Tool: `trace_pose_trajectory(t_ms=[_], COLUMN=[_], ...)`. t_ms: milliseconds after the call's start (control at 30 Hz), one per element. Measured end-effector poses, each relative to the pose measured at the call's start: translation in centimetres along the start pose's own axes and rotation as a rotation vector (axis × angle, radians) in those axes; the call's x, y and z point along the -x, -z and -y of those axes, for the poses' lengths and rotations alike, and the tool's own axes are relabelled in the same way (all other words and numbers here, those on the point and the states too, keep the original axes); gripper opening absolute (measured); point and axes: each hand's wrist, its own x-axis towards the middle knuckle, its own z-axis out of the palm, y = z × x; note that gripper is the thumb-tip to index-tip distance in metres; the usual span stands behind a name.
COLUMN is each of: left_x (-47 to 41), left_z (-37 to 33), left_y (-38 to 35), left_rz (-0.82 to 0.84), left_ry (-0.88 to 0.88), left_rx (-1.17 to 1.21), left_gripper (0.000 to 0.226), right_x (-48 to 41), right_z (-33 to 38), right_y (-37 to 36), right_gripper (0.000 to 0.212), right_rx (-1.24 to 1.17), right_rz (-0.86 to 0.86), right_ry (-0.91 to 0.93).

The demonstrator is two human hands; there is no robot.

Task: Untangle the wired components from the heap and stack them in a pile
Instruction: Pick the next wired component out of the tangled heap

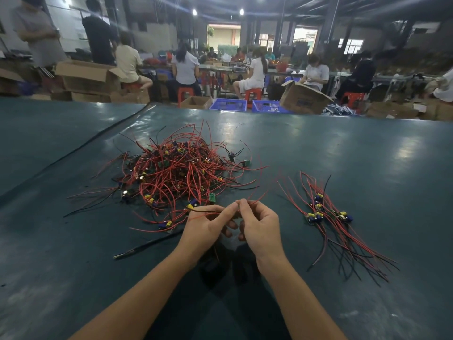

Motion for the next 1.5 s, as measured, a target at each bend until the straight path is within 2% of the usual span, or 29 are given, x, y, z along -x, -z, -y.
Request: trace_pose_trajectory(t_ms=[167, 300, 433, 567, 700, 800, 933, 1067, 1167, 1267, 1367, 1500], left_x=[0.0, 0.1, 0.0, 0.0, -0.3, -0.5, -0.3, 0.0, 0.1, 0.2, 0.1, 0.0], left_z=[0.0, 0.1, 0.2, 0.1, -0.4, -0.8, -0.9, -0.7, -0.5, -0.5, -0.6, -1.1], left_y=[-0.1, -0.1, -0.1, -0.3, -0.2, -0.1, -0.3, -0.2, -0.2, -0.3, -0.1, 0.1], left_rz=[0.007, 0.019, 0.017, 0.033, -0.049, -0.053, -0.015, 0.024, 0.049, 0.061, 0.069, 0.065], left_ry=[0.052, 0.009, -0.006, -0.002, 0.073, 0.088, 0.095, 0.104, 0.081, 0.058, 0.075, 0.080], left_rx=[0.061, 0.024, -0.028, -0.026, 0.099, 0.142, 0.154, 0.130, 0.095, 0.068, 0.078, 0.115], left_gripper=[0.033, 0.034, 0.028, 0.034, 0.037, 0.035, 0.033, 0.033, 0.033, 0.034, 0.035, 0.031], right_x=[0.0, 0.6, 0.7, 0.2, -1.3, -2.5, -2.7, -1.9, -0.6, 0.5, 0.0, -1.5], right_z=[0.4, 0.6, 0.7, 0.5, 0.5, 1.0, 1.1, 1.0, 0.7, 0.4, 0.4, 1.3], right_y=[0.2, 0.2, 0.1, 0.2, 1.5, 3.2, 3.9, 3.2, 1.5, -0.1, 0.0, 2.5], right_gripper=[0.029, 0.035, 0.040, 0.035, 0.042, 0.035, 0.038, 0.031, 0.034, 0.035, 0.039, 0.035], right_rx=[-0.033, 0.080, 0.109, 0.040, -0.096, -0.207, -0.241, -0.170, 0.023, 0.065, 0.026, -0.126], right_rz=[-0.061, 0.011, -0.002, -0.046, -0.160, -0.243, -0.300, -0.254, -0.114, -0.016, -0.084, -0.272], right_ry=[-0.113, -0.117, -0.120, -0.176, -0.240, -0.232, -0.195, -0.142, -0.115, -0.099, -0.096, -0.146])
